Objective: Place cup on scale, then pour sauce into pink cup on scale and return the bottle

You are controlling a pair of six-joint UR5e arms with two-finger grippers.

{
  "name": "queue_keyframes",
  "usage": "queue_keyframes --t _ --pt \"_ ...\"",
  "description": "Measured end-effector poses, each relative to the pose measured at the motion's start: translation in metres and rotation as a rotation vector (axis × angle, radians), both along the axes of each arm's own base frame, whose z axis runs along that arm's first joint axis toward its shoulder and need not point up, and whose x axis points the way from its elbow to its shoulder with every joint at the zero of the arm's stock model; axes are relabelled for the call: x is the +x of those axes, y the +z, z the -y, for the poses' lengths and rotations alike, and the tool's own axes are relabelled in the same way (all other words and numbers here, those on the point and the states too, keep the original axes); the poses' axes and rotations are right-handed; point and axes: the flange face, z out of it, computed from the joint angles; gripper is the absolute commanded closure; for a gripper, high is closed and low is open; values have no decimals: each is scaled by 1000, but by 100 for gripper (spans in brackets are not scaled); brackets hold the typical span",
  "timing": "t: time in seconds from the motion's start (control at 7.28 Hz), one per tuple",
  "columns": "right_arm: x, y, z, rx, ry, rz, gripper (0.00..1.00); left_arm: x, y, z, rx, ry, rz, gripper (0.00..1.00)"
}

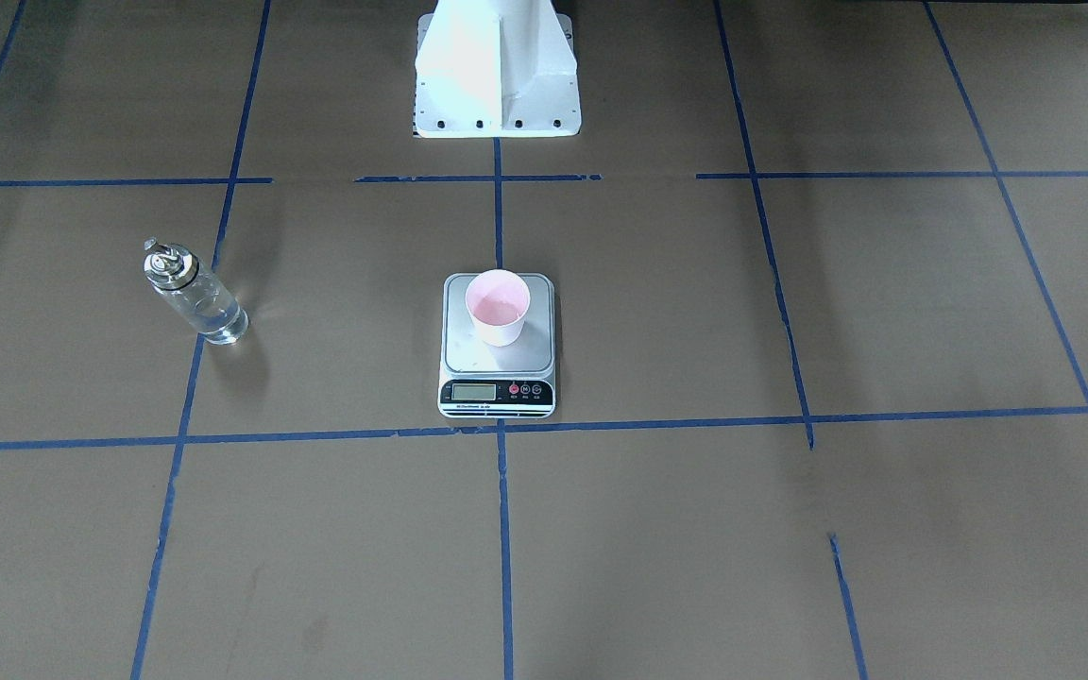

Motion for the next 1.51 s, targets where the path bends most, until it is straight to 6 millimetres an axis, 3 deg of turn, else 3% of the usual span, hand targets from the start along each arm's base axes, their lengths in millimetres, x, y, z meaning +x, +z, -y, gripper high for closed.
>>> queue_keyframes --t 0.41,1.51 --pt "-6 -4 0 3 -4 77 0 0 3 0 -18 0 1 0" --pt "-7 -6 2 12 -12 82 0 1 8 -2 -25 4 3 0"
